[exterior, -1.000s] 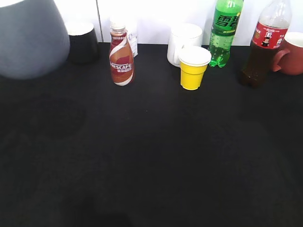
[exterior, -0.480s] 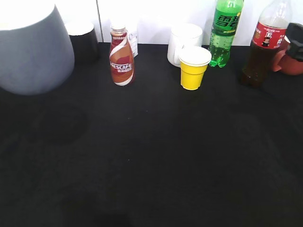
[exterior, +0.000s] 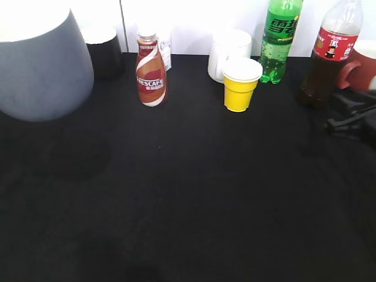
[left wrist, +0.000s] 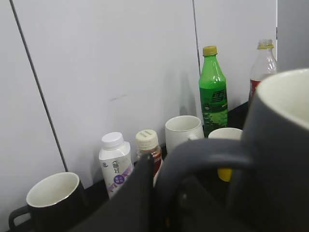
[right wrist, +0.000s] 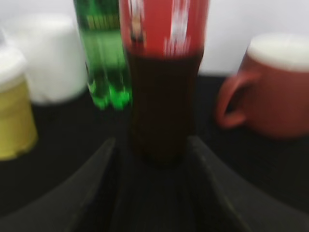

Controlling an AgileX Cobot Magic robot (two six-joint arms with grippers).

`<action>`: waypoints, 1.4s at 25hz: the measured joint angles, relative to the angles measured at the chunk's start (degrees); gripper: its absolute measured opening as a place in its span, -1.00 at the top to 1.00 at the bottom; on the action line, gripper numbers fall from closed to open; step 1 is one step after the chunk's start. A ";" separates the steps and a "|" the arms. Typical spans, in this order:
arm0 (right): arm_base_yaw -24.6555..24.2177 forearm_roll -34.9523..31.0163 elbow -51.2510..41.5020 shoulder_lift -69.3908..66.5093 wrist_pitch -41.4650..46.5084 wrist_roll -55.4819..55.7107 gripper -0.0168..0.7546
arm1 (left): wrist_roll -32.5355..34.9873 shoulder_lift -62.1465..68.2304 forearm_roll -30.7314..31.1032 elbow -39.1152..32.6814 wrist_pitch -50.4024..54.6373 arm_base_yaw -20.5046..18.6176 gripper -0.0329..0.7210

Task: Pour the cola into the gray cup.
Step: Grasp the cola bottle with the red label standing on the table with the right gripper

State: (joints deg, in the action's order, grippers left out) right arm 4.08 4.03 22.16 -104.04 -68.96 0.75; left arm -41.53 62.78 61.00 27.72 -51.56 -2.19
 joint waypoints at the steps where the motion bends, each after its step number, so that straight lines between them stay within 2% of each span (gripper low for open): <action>1: 0.00 -0.06 1.11 -1.16 0.00 -0.02 0.06 | 0.00 0.00 0.20 0.00 0.00 0.00 0.78; 8: 0.00 2.12 6.68 -6.12 -0.31 1.78 0.04 | 0.00 0.00 1.03 0.00 -1.10 0.00 0.78; 11: 0.00 2.52 7.56 -9.04 -0.25 1.89 -0.27 | 0.00 0.00 1.15 0.00 -1.10 0.00 0.78; 13: 0.00 2.91 9.47 -9.35 -0.25 2.07 -0.33 | 0.00 0.00 1.27 0.00 -1.10 0.00 0.78; 18: 0.00 2.88 14.23 -9.35 -0.31 4.05 -0.35 | 0.00 0.00 1.31 0.00 -1.33 0.00 0.78; 20: 0.00 1.15 14.25 -9.41 -0.31 4.10 -0.35 | 0.00 0.00 1.31 0.00 -1.33 0.00 0.78; 28: 0.00 1.53 14.25 -9.46 -0.31 5.53 -0.35 | 0.00 0.00 1.31 0.00 -1.39 0.00 0.78; 29: 0.00 1.53 14.25 -9.46 -0.31 5.53 -0.39 | 0.00 0.00 1.31 0.00 -1.39 0.00 0.78; 32: 0.00 1.53 14.25 -9.46 -0.31 5.53 -0.68 | 0.00 0.00 1.31 0.00 -1.39 0.00 0.78; 35: 0.00 1.53 14.25 -9.46 -0.31 5.53 -0.72 | 0.00 0.00 1.31 0.00 -1.39 0.00 0.78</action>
State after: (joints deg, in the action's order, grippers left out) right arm 4.08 5.56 36.41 -113.50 -69.27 6.27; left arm -41.53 62.78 62.31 27.72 -52.95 -2.19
